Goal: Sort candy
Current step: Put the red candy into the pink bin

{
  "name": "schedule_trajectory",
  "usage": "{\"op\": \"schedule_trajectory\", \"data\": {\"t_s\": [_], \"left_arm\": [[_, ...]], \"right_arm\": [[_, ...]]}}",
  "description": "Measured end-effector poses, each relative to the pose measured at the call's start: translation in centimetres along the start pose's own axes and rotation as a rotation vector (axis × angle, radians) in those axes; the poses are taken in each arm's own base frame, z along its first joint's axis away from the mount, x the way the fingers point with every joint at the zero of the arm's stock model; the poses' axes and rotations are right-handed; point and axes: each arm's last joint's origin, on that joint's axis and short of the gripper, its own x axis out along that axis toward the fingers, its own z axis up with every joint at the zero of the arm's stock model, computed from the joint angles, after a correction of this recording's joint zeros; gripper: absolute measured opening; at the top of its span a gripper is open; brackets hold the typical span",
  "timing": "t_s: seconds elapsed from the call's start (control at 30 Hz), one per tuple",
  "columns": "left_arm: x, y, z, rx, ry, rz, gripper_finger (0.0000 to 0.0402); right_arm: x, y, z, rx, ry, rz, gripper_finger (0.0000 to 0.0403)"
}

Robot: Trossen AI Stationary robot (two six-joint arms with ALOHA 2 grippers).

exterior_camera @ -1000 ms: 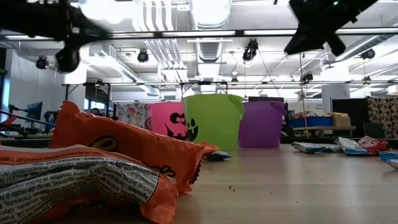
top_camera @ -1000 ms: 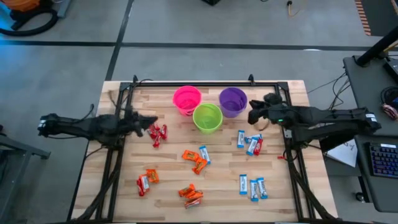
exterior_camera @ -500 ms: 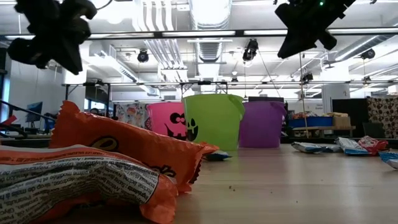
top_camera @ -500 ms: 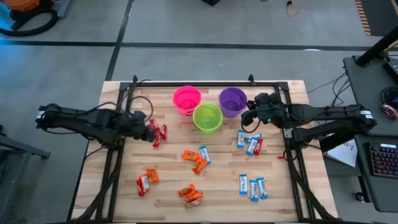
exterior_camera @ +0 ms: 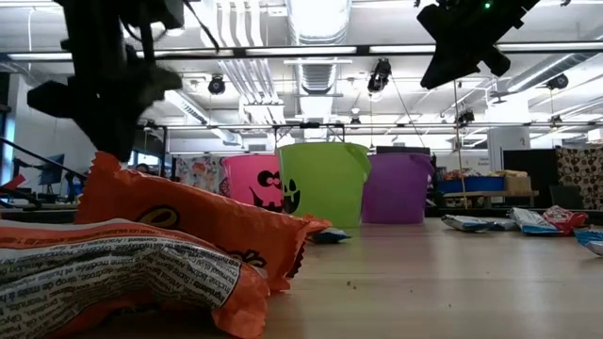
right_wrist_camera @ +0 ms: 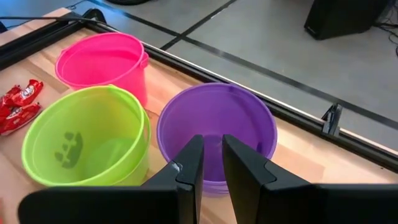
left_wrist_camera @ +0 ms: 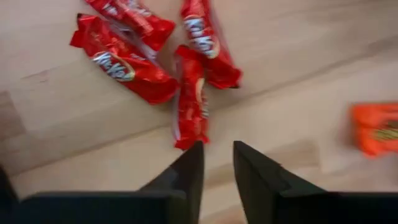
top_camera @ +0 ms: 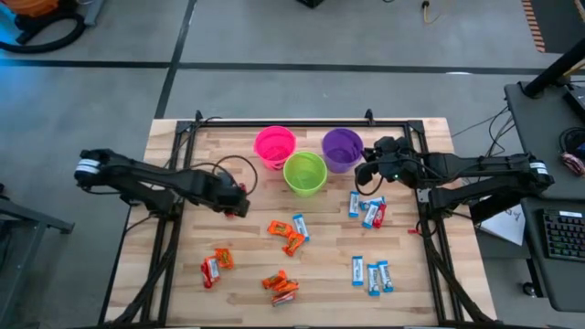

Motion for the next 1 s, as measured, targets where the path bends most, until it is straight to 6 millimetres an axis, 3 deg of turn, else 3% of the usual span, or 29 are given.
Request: {"op": "schedule_trajectory", "data": {"t_s": [0.23, 0.4, 0.67, 1.0], "left_arm": [[3.4, -1.2, -0.1, 0.043, 0.023, 0.147, 0.0175], [5.4, -1.9, 0.3, 0.093, 0.036, 0.181, 0.0202], [7.6, -2.4, 0.4, 0.119, 0.054, 0.237, 0.0175], [7.9, -2.6, 0.3, 0.148, 0.058, 0.229, 0.0078]], "right_arm": [[0.0, 0.2, -0.1, -0.014, 0.037, 0.054, 0.0052], [0.0, 0.2, -0.2, -0.014, 0.044, 0.063, 0.0052], [0.0, 0.3, -0.2, -0.013, 0.066, 0.095, 0.0052], [0.0, 0.3, -0.3, -0.012, 0.075, 0.109, 0.0052]]}}
